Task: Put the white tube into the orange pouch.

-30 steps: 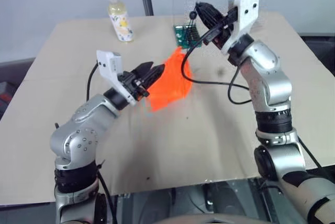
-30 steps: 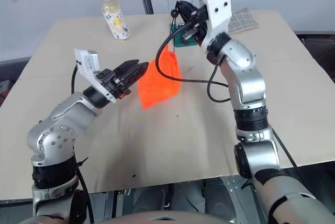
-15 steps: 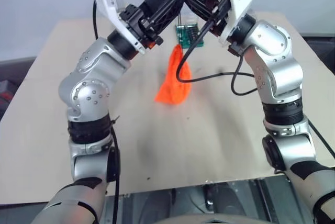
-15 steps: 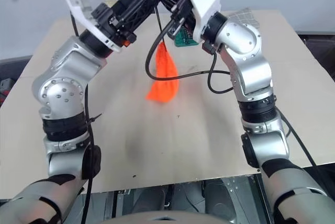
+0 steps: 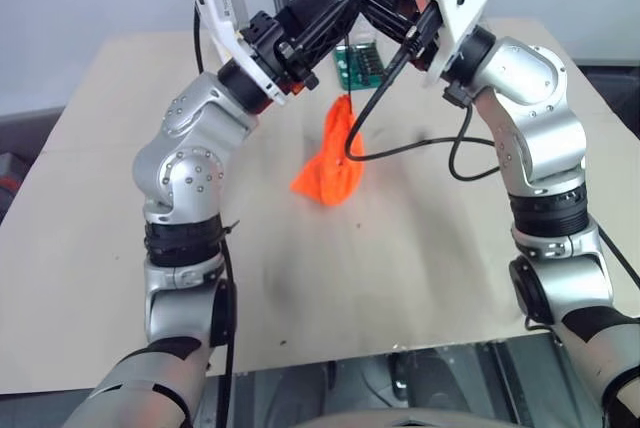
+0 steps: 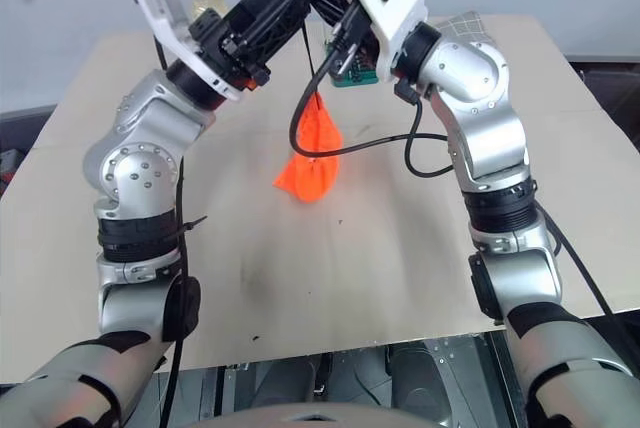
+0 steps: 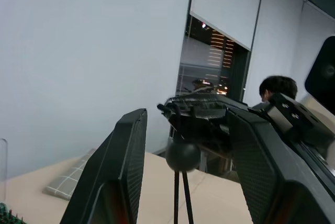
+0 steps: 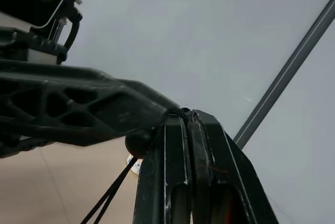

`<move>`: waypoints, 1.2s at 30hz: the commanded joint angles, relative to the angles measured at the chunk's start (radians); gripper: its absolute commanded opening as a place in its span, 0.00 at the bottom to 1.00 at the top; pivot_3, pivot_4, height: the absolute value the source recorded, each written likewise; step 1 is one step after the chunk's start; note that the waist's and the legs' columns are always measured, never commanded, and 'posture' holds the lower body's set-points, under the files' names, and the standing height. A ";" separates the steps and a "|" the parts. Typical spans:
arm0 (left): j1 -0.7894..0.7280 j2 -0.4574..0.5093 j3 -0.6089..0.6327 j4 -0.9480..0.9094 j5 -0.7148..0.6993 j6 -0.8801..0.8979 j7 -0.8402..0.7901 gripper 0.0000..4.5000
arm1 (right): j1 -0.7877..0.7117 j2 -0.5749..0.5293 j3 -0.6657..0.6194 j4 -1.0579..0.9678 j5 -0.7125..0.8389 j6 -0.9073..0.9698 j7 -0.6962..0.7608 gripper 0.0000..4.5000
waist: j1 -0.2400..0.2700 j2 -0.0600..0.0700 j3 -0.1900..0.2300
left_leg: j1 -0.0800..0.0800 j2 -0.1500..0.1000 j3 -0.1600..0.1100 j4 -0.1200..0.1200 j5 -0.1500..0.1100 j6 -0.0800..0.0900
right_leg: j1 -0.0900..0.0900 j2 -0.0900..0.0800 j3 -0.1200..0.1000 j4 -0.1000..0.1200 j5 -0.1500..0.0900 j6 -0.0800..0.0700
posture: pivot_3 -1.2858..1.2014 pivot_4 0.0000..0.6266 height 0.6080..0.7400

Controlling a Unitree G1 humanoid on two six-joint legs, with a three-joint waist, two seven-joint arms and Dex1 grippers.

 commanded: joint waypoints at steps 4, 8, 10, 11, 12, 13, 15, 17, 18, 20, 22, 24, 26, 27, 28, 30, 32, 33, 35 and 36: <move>0.021 0.030 0.023 -0.017 -0.049 0.033 -0.085 0.54 | -0.057 -0.015 -0.032 -0.027 0.006 -0.049 -0.003 0.00 | -0.001 0.000 0.000 | 0.000 0.000 0.000 0.000 0.000 0.000 | -0.001 0.000 0.000 0.000 0.000 0.000 | 0.52 0.24 1.00; 0.016 0.030 0.012 0.014 0.010 -0.008 -0.077 0.54 | -0.057 -0.011 -0.028 -0.024 0.009 -0.052 -0.005 0.00 | 0.000 0.000 0.000 | 0.000 0.000 0.000 0.000 0.000 0.000 | -0.001 0.000 0.000 0.001 0.000 0.000 | 0.52 0.24 1.00; 0.007 0.020 0.014 0.017 0.012 -0.015 -0.076 0.54 | -0.054 -0.011 -0.026 -0.025 0.008 -0.053 -0.004 0.00 | 0.000 0.000 0.000 | 0.000 0.000 0.000 0.000 0.000 0.000 | -0.001 0.000 0.000 0.001 0.000 0.000 | 0.52 0.24 1.00; 0.003 0.016 0.013 0.018 0.015 -0.021 -0.077 0.54 | -0.053 -0.010 -0.025 -0.025 0.008 -0.053 -0.003 0.00 | 0.001 0.000 0.000 | 0.000 0.000 0.000 0.000 0.000 0.000 | -0.001 0.000 0.000 0.001 0.000 0.000 | 0.52 0.24 1.00; -0.001 0.015 0.012 0.023 0.020 -0.025 -0.080 0.54 | -0.050 -0.010 -0.023 -0.026 0.007 -0.053 -0.003 0.00 | 0.001 0.000 0.000 | 0.000 0.000 0.000 0.000 0.000 0.000 | -0.001 0.000 0.000 0.001 0.000 0.000 | 0.52 0.24 1.00; -0.003 0.015 0.011 0.027 0.024 -0.029 -0.082 0.54 | -0.049 -0.010 -0.022 -0.026 0.007 -0.053 -0.002 0.00 | 0.001 0.000 0.000 | 0.000 0.000 0.000 0.000 0.000 0.000 | -0.001 0.000 0.000 0.001 0.000 0.000 | 0.52 0.24 1.00; -0.007 0.012 0.012 0.036 0.027 -0.035 -0.083 0.54 | -0.046 -0.009 -0.020 -0.029 0.007 -0.052 -0.002 0.00 | 0.000 0.000 0.000 | 0.000 0.000 0.000 0.000 0.000 0.000 | -0.001 0.000 0.000 0.001 0.000 0.000 | 0.52 0.24 1.00; -0.013 0.007 0.014 0.041 0.028 -0.042 -0.087 0.54 | -0.042 -0.008 -0.017 -0.032 0.007 -0.049 0.000 0.00 | 0.000 0.000 0.000 | 0.000 0.000 0.000 0.000 0.000 0.000 | -0.001 0.000 0.000 0.001 0.000 0.000 | 0.52 0.24 1.00; -0.019 0.003 0.015 0.046 0.029 -0.046 -0.089 0.54 | -0.039 -0.007 -0.014 -0.035 0.008 -0.047 0.001 0.00 | 0.000 0.000 0.000 | 0.000 0.000 0.000 0.000 0.000 0.000 | -0.001 0.000 0.000 0.001 0.000 0.000 | 0.52 0.24 1.00; -0.029 -0.003 0.014 0.054 0.033 -0.052 -0.090 0.54 | -0.035 -0.008 -0.012 -0.037 0.009 -0.044 0.005 0.00 | 0.001 0.000 0.000 | 0.000 0.000 0.000 0.000 0.000 0.000 | -0.001 0.000 0.000 0.001 0.000 0.000 | 0.52 0.24 1.00; -0.039 -0.009 0.013 0.063 0.037 -0.060 -0.091 0.54 | -0.033 -0.010 -0.008 -0.036 0.007 -0.044 0.009 0.00 | 0.000 0.000 0.000 | 0.000 0.000 0.000 0.001 0.000 0.000 | -0.001 0.000 0.000 0.001 0.000 0.000 | 0.52 0.24 1.00; -0.046 -0.014 0.013 0.068 0.038 -0.066 -0.093 0.54 | -0.032 -0.010 -0.006 -0.036 0.005 -0.043 0.011 0.00 | 0.000 0.000 0.000 | 0.000 0.000 0.000 0.001 0.000 0.000 | -0.001 0.000 0.000 0.001 0.000 0.000 | 0.52 0.24 1.00; -0.053 -0.019 0.017 0.071 0.034 -0.071 -0.091 0.54 | -0.031 -0.010 -0.005 -0.035 0.005 -0.042 0.014 0.00 | 0.000 0.000 0.000 | 0.000 0.000 0.000 0.001 0.000 0.000 | -0.001 0.000 0.000 0.002 0.000 0.000 | 0.52 0.24 1.00; -0.055 -0.020 0.018 0.072 0.034 -0.072 -0.090 0.54 | -0.029 -0.010 -0.005 -0.035 0.003 -0.042 0.015 0.00 | 0.000 0.000 0.000 | 0.000 0.000 0.000 0.001 0.000 0.000 | -0.001 0.000 0.000 0.002 0.000 0.000 | 0.52 0.24 1.00; -0.056 -0.021 0.019 0.071 0.035 -0.072 -0.089 0.54 | -0.027 -0.010 -0.004 -0.037 0.003 -0.041 0.015 0.00 | 0.000 0.000 0.000 | 0.000 0.000 0.000 0.001 0.000 0.000 | -0.001 0.000 0.000 0.002 0.000 0.000 | 0.52 0.24 1.00; -0.054 -0.024 0.020 0.069 0.034 -0.072 -0.088 0.54 | -0.024 -0.010 -0.004 -0.040 0.003 -0.040 0.016 0.00 | 0.000 0.000 0.000 | 0.000 0.000 0.000 0.001 0.000 0.000 | -0.001 0.000 0.000 0.002 0.000 0.000 | 0.52 0.24 1.00; -0.053 -0.028 0.021 0.069 0.036 -0.076 -0.086 0.54 | -0.023 -0.008 -0.004 -0.041 0.003 -0.040 0.016 0.00 | 0.000 0.000 0.000 | 0.000 0.000 0.000 0.001 0.000 0.000 | -0.001 0.000 0.000 0.002 0.000 0.000 | 0.52 0.24 1.00; -0.053 -0.029 0.022 0.070 0.037 -0.078 -0.084 0.54 | -0.022 -0.007 -0.004 -0.040 0.003 -0.039 0.015 0.00 | 0.000 0.000 0.000 | 0.000 0.000 0.000 0.001 0.000 0.000 | -0.001 0.000 0.000 0.002 0.000 0.000 | 0.52 0.24 1.00; -0.057 -0.035 0.030 0.074 0.036 -0.086 -0.079 0.49 | -0.020 -0.006 -0.003 -0.039 0.002 -0.041 0.014 0.00 | 0.000 0.000 0.000 | 0.000 0.000 0.000 0.001 0.000 0.000 | -0.001 0.000 0.000 0.002 0.000 0.000 | 0.52 0.24 1.00; -0.061 -0.038 0.035 0.077 0.035 -0.091 -0.075 0.43 | -0.019 -0.005 -0.002 -0.036 0.001 -0.042 0.014 0.00 | 0.000 0.000 0.000 | 0.000 0.000 0.000 0.001 0.000 0.000 | -0.001 0.000 0.000 0.002 0.000 0.000 | 0.52 0.24 1.00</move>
